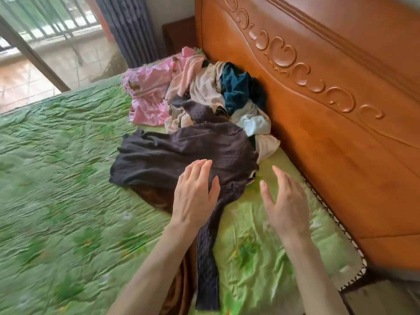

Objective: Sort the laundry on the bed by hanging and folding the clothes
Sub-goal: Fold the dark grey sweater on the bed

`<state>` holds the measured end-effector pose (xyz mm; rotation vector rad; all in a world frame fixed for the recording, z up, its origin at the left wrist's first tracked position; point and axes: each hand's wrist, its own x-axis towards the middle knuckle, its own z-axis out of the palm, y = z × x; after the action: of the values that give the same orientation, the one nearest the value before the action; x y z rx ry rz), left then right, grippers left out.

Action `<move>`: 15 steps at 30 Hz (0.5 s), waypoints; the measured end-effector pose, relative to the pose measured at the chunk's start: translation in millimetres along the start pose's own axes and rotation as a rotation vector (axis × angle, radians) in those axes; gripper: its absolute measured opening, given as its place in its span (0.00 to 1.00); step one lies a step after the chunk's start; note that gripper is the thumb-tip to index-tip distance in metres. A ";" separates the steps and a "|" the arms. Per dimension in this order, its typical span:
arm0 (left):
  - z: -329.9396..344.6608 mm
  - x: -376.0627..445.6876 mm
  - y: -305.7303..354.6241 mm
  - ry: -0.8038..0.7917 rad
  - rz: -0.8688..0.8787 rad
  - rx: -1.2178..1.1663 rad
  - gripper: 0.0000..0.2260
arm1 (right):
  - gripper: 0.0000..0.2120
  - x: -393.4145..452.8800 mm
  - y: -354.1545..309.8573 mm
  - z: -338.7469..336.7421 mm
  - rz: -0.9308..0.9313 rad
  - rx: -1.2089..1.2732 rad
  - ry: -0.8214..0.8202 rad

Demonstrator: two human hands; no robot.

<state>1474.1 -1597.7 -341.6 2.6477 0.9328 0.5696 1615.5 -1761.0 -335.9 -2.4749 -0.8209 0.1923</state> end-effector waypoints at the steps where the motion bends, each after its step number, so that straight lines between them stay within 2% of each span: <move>1: 16.1 11.9 -1.2 -0.006 0.010 -0.003 0.19 | 0.27 13.0 9.0 9.7 0.004 0.007 -0.003; 7: 115.4 71.9 -21.2 -0.104 0.093 0.012 0.19 | 0.24 84.1 55.1 78.0 0.056 0.008 -0.002; 12: 193.4 116.6 -42.4 -0.222 0.225 0.051 0.17 | 0.25 135.4 91.8 136.9 0.127 0.012 -0.067; 15: 240.4 146.1 -56.2 -0.234 0.338 0.083 0.18 | 0.25 161.8 117.0 177.8 0.176 0.045 -0.070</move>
<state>1656.5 -1491.4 -535.9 2.8880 0.4545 0.2840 1755.3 -1668.0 -544.0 -2.5096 -0.6194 0.3578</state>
